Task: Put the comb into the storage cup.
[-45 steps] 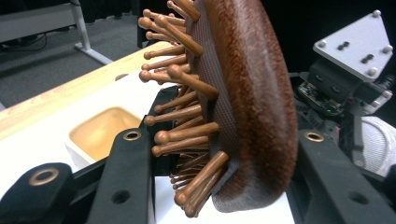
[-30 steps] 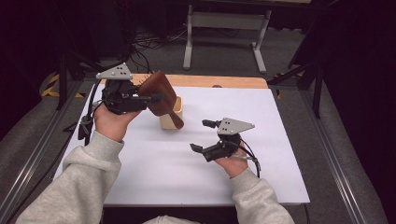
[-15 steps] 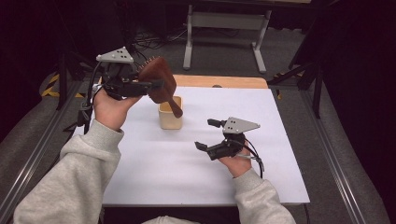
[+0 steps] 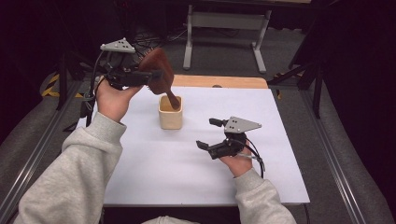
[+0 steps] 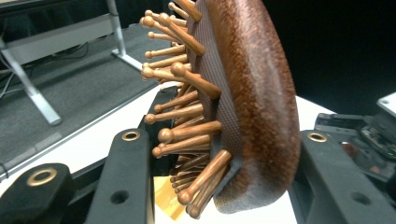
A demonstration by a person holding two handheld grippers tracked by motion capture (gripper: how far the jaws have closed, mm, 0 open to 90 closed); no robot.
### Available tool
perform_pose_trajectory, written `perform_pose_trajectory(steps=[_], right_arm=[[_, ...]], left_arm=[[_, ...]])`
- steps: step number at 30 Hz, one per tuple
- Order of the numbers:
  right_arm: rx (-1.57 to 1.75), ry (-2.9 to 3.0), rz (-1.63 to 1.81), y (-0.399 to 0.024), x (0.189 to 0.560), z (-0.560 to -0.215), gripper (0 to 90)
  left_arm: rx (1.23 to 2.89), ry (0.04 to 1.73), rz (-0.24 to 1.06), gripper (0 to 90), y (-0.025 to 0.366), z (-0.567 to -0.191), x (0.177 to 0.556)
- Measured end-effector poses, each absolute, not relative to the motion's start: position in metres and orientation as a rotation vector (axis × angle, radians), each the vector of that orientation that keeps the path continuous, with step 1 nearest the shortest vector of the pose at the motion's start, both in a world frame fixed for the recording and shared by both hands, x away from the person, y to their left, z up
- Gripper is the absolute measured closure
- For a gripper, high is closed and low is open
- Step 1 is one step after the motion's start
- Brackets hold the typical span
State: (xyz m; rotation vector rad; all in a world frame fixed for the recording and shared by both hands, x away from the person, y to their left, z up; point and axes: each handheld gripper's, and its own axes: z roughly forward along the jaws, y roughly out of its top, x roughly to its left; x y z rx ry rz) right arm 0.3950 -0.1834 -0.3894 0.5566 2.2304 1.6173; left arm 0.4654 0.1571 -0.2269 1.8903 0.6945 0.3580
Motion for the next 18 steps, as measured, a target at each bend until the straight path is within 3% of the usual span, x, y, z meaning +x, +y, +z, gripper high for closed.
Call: perform_pose_trajectory(steps=[18], right_arm=[[0.558,2.228,1.619,-0.184,0.396,-0.389,6.3]], left_arm=[[1.887,0.762,0.357,57.2,0.150,-0.237,0.493]])
